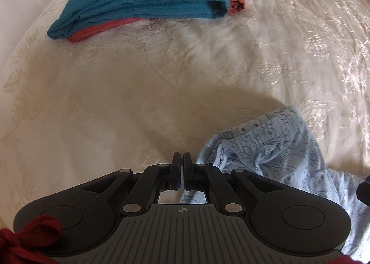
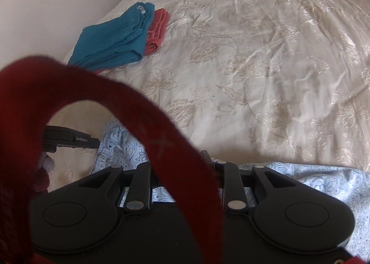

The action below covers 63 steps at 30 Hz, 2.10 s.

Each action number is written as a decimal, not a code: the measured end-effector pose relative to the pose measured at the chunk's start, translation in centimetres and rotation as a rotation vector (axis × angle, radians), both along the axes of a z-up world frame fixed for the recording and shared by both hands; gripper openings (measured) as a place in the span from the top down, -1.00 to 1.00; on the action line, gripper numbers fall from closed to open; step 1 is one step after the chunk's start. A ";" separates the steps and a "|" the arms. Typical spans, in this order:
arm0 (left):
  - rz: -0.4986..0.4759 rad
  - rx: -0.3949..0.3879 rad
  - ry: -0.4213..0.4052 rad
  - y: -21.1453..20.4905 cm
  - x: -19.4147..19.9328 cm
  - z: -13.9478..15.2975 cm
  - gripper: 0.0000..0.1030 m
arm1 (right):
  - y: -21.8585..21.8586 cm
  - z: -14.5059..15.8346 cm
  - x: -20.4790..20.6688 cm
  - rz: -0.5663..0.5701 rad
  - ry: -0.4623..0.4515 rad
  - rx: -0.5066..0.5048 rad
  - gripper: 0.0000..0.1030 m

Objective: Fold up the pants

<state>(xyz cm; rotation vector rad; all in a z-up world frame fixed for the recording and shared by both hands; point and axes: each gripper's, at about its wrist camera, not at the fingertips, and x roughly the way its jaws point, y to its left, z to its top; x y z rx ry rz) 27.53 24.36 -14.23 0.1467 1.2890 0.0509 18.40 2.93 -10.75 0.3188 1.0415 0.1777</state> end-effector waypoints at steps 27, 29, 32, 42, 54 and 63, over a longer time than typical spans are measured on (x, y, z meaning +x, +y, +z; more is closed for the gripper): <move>-0.038 0.035 -0.092 4.1 -0.8 3.6 0.95 | 4.7 0.2 2.2 0.202 -0.047 0.140 0.83; -0.028 0.029 -0.099 4.5 -0.9 4.1 0.95 | 5.8 1.1 1.3 0.237 -0.071 0.138 0.83; -0.013 0.011 -0.112 4.9 -1.2 4.8 0.95 | 7.7 1.6 0.1 0.302 -0.088 0.097 0.83; -0.069 -0.030 -0.134 3.5 -2.0 6.1 0.95 | 15.2 -1.6 -2.9 0.509 -0.024 -0.024 0.82; -0.202 -0.065 -0.034 -0.6 -4.3 2.7 0.95 | 10.5 -0.4 -7.9 0.368 -0.026 -0.182 0.49; -0.201 0.095 0.090 1.2 -6.6 -2.2 0.94 | 8.6 -1.4 -9.9 0.374 -0.003 -0.315 0.46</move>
